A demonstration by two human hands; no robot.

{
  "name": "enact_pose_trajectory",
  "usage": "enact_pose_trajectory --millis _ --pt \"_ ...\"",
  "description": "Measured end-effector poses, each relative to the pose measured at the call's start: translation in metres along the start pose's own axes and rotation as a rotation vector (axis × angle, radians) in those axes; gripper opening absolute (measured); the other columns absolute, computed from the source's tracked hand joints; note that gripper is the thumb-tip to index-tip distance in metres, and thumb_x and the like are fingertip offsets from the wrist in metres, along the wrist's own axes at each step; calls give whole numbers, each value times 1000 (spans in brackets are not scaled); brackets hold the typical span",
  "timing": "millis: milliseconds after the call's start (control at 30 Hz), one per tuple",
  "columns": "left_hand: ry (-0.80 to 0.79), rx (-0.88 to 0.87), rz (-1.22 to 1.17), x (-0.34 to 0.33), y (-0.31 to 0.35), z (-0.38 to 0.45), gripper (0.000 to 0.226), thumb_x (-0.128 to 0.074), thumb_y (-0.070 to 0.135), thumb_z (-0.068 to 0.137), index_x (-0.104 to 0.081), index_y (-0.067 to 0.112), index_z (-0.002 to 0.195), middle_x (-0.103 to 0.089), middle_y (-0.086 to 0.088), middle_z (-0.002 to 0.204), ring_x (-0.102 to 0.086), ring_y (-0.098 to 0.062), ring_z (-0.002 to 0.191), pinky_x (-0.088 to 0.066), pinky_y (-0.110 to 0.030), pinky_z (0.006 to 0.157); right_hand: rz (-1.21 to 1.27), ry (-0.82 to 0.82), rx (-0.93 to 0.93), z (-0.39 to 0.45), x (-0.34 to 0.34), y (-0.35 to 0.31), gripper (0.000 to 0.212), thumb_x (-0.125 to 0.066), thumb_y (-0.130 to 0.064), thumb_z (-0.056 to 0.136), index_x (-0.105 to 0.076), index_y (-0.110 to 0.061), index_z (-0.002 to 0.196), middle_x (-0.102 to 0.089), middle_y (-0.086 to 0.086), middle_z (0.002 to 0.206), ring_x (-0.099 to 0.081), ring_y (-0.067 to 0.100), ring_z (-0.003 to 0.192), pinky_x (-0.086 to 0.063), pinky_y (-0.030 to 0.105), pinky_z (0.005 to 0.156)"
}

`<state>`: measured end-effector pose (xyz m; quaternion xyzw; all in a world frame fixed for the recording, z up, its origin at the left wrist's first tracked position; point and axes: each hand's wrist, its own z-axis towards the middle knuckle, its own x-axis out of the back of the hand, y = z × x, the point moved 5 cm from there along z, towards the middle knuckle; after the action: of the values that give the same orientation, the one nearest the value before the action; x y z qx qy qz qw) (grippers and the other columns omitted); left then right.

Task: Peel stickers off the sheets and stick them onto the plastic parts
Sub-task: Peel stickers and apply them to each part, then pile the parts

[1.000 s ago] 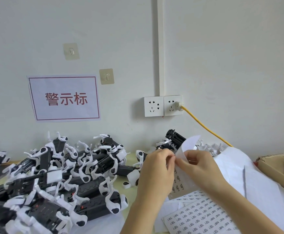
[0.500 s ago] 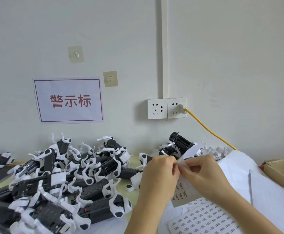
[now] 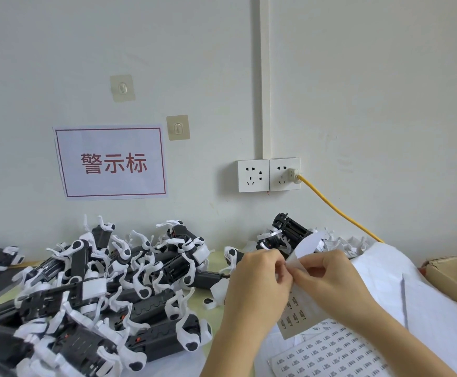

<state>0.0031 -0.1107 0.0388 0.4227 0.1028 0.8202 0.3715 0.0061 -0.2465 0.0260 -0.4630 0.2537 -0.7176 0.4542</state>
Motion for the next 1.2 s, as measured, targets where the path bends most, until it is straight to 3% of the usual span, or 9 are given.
enact_pose_trajectory --millis 100,233,367,467,600,733,933,1067,1200 --pt "-23 22 -115 -2 -2 0 11 -61 24 90 -70 21 87 -67 10 82 -61 -8 74 -54 -32 70 2 16 -12 1 3 2 29 -62 -12 91 -66 -3 64 -56 21 61 -44 10 53 -31 22 51" --pt "-32 34 -184 -5 -7 1 5 -68 22 91 -73 23 89 -66 16 81 -59 -2 72 -53 -24 70 -33 26 -21 3 7 7 32 -64 -11 92 -66 -13 60 -53 -3 50 -43 3 48 -33 15 50" --pt "-3 49 -204 -4 -10 3 10 -72 18 90 -74 23 81 -63 18 70 -57 -2 65 -49 -22 64 -48 0 1 3 6 3 26 -68 -12 92 -69 -11 66 -59 11 60 -47 8 55 -38 28 58" --pt "8 49 -217 -2 -11 3 14 -70 16 90 -74 23 78 -61 19 65 -57 -2 63 -47 -20 61 -54 11 -3 2 6 2 29 -68 -11 91 -67 -14 62 -57 8 57 -45 8 53 -36 26 57" --pt "-6 70 -254 -1 -8 1 18 -66 16 91 -73 23 76 -64 18 64 -59 0 63 -47 -18 60 -115 28 -17 3 8 5 28 -67 -11 91 -59 -3 65 -54 17 63 -41 12 57 -35 32 59" --pt "0 77 -245 0 -7 0 15 -63 19 91 -72 21 79 -68 11 71 -63 -6 68 -56 -31 68 -135 8 -14 3 7 4 23 -65 -9 92 -64 -4 69 -61 15 67 -51 16 62 -40 32 62" --pt "22 77 -218 0 -5 -1 13 -62 23 91 -69 21 80 -67 9 72 -63 -10 69 -55 -33 67 -126 -16 -23 -2 9 -5 23 -62 -8 94 -70 -14 73 -70 4 68 -64 19 65 -48 35 65" --pt "122 141 -257 7 -9 0 15 -66 20 88 -66 22 74 -66 10 68 -63 -7 67 -54 -25 63 -111 4 -47 -4 15 -11 25 -57 -6 93 -71 -16 75 -73 3 72 -69 25 69 -54 42 62" --pt "249 287 -346 15 -21 0 13 -68 13 84 -67 18 72 -66 8 65 -61 -1 65 -46 -13 57 -141 98 -141 -1 29 -1 24 -54 -8 93 -69 -27 91 -74 -8 74 -70 10 62 -56 29 51"
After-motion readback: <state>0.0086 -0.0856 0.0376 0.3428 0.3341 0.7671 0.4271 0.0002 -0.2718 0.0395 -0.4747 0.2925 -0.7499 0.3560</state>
